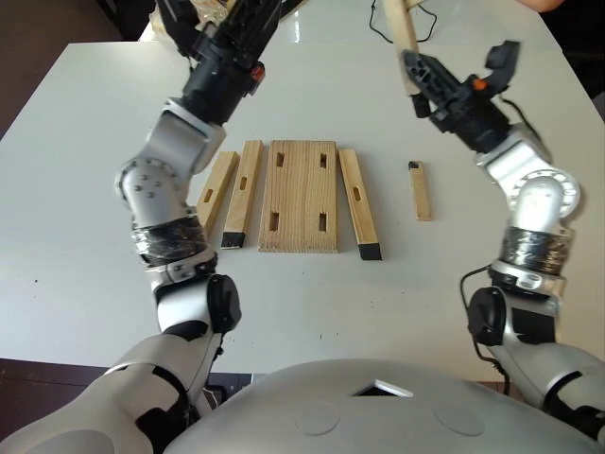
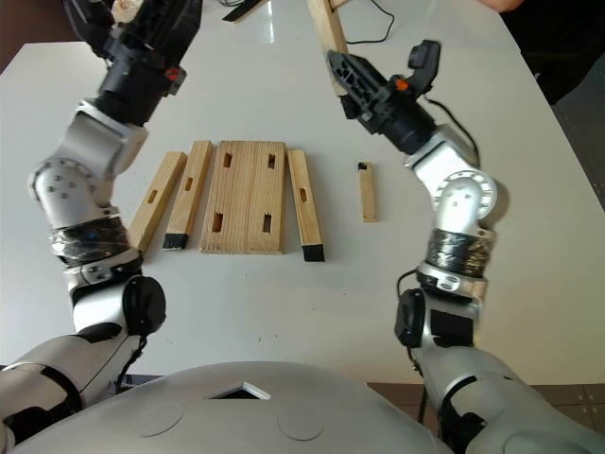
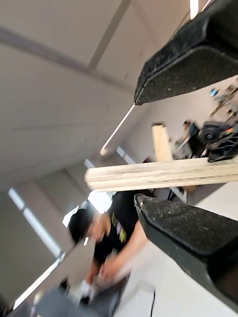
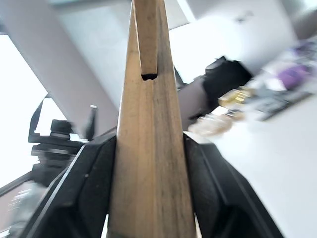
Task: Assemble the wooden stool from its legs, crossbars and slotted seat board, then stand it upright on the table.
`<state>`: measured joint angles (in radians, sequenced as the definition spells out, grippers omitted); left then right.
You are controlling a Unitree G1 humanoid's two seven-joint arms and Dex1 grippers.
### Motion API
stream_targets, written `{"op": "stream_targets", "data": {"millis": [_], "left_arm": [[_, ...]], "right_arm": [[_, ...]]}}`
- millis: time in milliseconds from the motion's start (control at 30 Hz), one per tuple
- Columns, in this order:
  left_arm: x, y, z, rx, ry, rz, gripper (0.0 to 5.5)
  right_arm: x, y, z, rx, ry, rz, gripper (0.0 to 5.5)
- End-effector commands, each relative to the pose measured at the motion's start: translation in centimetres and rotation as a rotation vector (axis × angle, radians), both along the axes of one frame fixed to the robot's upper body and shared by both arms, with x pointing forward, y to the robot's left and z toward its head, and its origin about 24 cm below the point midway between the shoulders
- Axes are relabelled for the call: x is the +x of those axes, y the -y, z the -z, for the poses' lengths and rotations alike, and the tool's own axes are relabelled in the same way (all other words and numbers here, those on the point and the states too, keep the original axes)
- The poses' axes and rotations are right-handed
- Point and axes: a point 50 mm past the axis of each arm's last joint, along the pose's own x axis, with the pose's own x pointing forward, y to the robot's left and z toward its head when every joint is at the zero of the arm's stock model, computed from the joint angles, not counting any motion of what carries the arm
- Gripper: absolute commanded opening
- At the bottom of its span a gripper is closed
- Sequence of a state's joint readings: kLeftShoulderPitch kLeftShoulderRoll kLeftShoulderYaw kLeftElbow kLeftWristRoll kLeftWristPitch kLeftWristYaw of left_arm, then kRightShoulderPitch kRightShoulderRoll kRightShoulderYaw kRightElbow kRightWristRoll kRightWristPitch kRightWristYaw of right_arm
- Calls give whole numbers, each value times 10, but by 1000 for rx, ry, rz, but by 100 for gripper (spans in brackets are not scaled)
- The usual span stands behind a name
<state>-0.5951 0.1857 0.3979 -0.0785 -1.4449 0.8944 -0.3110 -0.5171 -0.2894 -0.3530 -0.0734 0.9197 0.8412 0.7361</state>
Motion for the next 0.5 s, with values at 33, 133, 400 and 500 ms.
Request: {"op": "stream_targets", "data": {"millis": [33, 133, 400, 500], "left_arm": [[-24, 1, -9, 80, 77, 168, 331], [-35, 8, -13, 113, 100, 263, 331], [-46, 14, -24, 178, 176, 362, 331], [-45, 12, -24, 206, 189, 360, 331]], "right_arm": [[-28, -13, -24, -46, 112, -242, 203], [-42, -23, -26, -93, 124, -372, 203], [-56, -23, -20, -168, 106, -468, 203], [-60, -20, -14, -194, 81, -473, 203]]}}
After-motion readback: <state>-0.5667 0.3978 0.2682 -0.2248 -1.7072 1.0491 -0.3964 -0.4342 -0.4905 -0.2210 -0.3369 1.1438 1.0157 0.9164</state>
